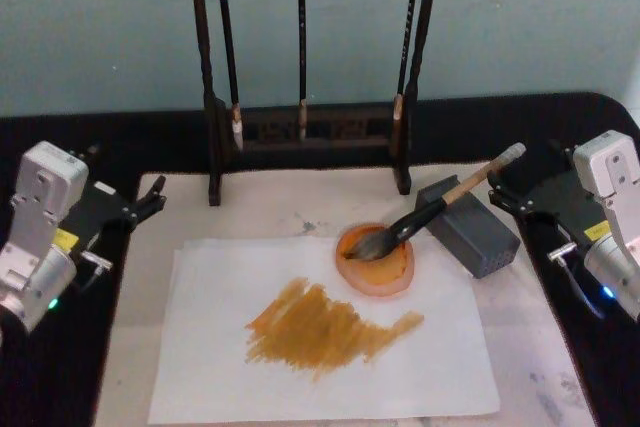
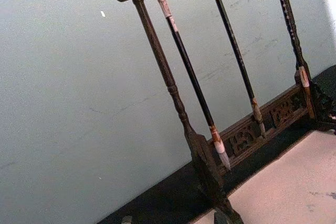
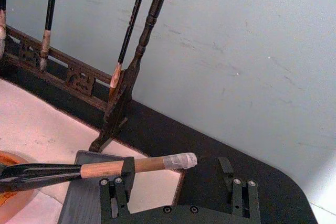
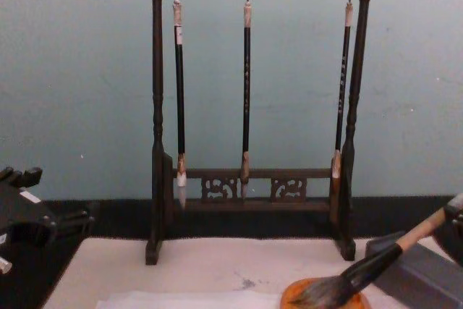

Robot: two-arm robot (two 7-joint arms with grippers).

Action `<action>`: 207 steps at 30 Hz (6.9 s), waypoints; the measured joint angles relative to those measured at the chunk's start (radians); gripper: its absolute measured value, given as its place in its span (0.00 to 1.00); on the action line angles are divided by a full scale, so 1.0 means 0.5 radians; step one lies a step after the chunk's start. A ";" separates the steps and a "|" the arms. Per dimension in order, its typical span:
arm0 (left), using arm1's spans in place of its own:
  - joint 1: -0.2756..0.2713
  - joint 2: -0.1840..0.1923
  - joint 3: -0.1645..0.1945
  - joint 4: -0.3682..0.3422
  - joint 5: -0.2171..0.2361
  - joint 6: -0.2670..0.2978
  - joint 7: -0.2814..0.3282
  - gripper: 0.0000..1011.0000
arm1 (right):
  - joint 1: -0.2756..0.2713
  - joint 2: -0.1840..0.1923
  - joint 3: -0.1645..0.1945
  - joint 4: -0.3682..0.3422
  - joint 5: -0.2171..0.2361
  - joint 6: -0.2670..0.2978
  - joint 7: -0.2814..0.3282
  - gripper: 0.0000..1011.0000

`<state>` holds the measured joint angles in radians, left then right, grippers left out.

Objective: Pick up the brush from the inkstone, write on the paper, then place the brush back to its original position.

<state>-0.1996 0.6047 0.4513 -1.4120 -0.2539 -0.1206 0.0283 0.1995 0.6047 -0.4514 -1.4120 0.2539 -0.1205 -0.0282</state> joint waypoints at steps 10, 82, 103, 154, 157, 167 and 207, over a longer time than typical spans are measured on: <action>0.000 0.000 0.000 0.000 0.000 0.000 0.000 1.00 | 0.000 0.000 0.000 0.000 0.000 0.000 0.000 0.99; 0.000 0.000 0.000 0.000 0.000 0.000 0.000 1.00 | -0.036 -0.429 0.648 0.148 2.060 0.882 0.407 0.99; 0.000 0.000 0.000 0.000 0.000 0.000 0.000 1.00 | 0.209 -0.552 0.518 0.499 2.130 0.743 0.492 0.99; 0.000 0.000 0.000 0.000 0.000 0.000 0.000 1.00 | 0.193 -0.547 0.530 0.475 2.125 0.750 0.480 0.17; 0.000 0.000 0.000 0.000 0.000 0.000 0.000 1.00 | 0.193 -0.547 0.530 0.475 2.125 0.750 0.480 0.17; 0.000 0.000 0.000 0.000 0.000 0.000 0.000 1.00 | 0.199 -0.537 0.519 0.475 2.124 0.749 0.483 0.17; 0.000 0.000 0.000 0.000 0.000 0.000 0.000 1.00 | 0.205 -0.021 0.086 -0.507 1.334 0.353 0.609 0.17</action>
<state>-0.1995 0.6047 0.4514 -1.4120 -0.2539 -0.1205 0.0283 0.3021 0.5943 -0.4082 -1.6656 0.9207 0.0561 0.2761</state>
